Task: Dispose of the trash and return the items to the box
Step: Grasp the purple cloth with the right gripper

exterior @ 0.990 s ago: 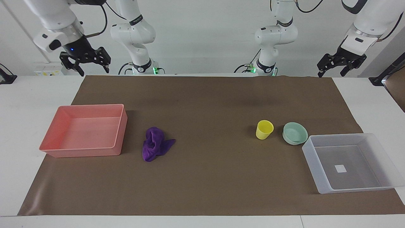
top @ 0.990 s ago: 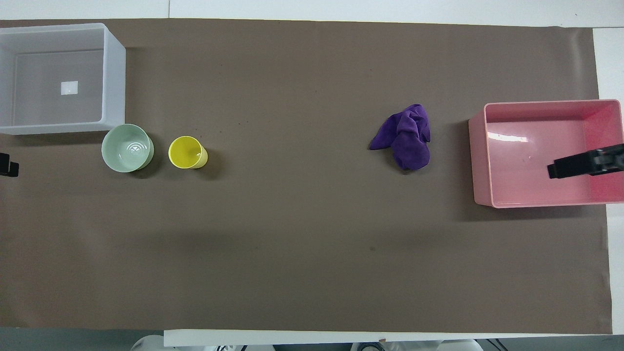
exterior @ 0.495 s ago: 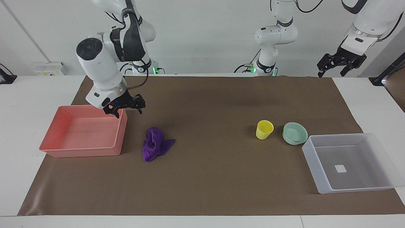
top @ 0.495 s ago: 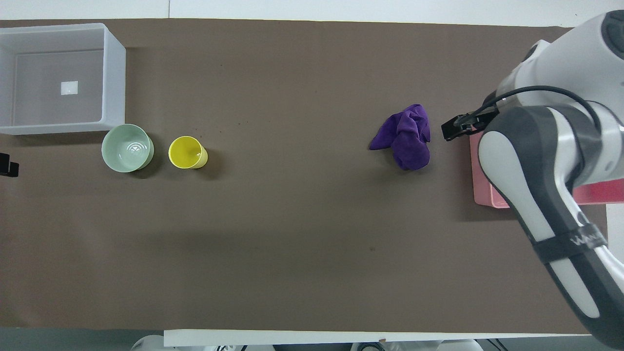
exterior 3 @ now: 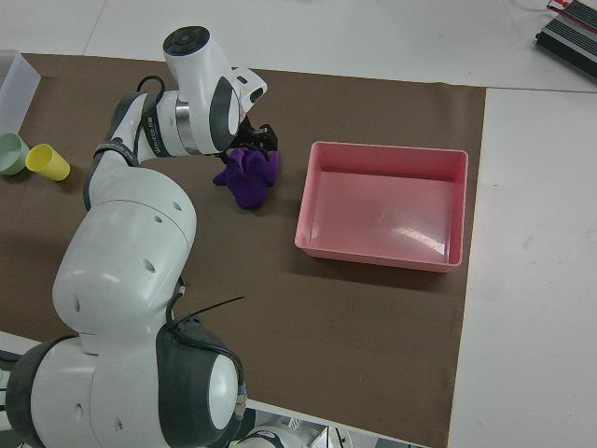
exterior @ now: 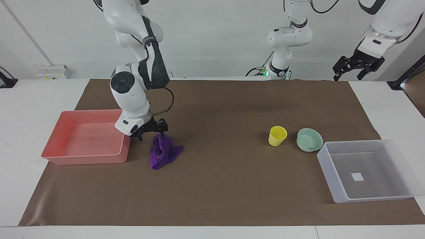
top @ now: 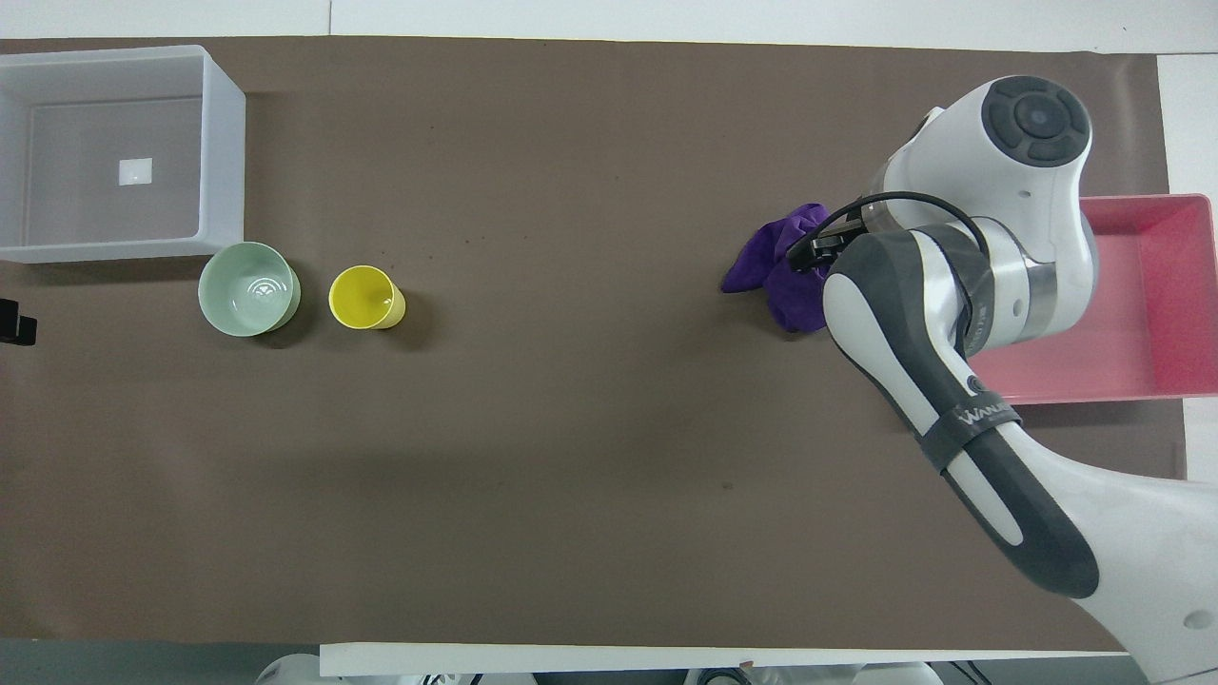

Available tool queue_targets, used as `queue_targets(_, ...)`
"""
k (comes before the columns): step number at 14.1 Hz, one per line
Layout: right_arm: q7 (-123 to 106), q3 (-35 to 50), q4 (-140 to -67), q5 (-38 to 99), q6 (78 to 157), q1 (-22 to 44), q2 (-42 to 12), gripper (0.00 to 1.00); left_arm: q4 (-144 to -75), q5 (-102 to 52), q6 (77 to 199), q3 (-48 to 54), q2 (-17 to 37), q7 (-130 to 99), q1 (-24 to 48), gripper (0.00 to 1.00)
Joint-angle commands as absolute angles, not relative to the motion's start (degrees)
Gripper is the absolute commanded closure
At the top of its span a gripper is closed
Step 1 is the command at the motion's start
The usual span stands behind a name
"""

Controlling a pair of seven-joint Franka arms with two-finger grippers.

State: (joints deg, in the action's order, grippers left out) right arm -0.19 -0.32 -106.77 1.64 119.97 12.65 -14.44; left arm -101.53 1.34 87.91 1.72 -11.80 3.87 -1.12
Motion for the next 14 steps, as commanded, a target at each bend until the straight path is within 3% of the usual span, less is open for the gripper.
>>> queue_targets(1, 0.3, -0.5, -107.2, 2.3, 124.3, 13.2, -17.0, 0.01, -100.5, 2.3, 86.5, 1.8, -11.8, 4.3, -1.2, 0.00)
queue_targets(2, 0.5, -0.5, -107.3, 2.3, 126.1, 13.3, -18.4, 0.02, -100.5, 2.3, 86.5, 1.8, -11.8, 4.3, -1.2, 0.00)
queue_targets(3, 0.7, -0.5, -108.1, 2.3, 127.7, 13.3, -18.9, 0.13, -100.5, 2.3, 86.5, 1.8, -11.8, 4.3, -1.2, 0.00)
queue_targets(4, 0.7, -0.5, -109.1, 2.2, 128.3, 13.3, -18.8, 0.39, -100.5, 2.3, 86.5, 1.8, -11.8, 4.3, -1.2, 0.00)
queue_targets(5, 0.7, -0.5, -109.2, 2.3, 128.1, 13.3, -18.7, 0.58, -100.5, 2.3, 86.5, 1.8, -11.8, 4.3, -1.2, 0.00)
queue_targets(9, 2.3, -0.5, -109.3, 2.3, 127.4, 13.3, -18.5, 0.99, -100.5, 2.3, 86.5, 1.8, -11.8, 4.3, -1.3, 0.00)
queue_targets(14, 2.3, -0.7, -106.0, 2.1, 118.9, 12.3, -13.3, 1.00, -100.5, 2.3, 86.5, 1.8, -11.8, 4.3, -1.2, 0.00)
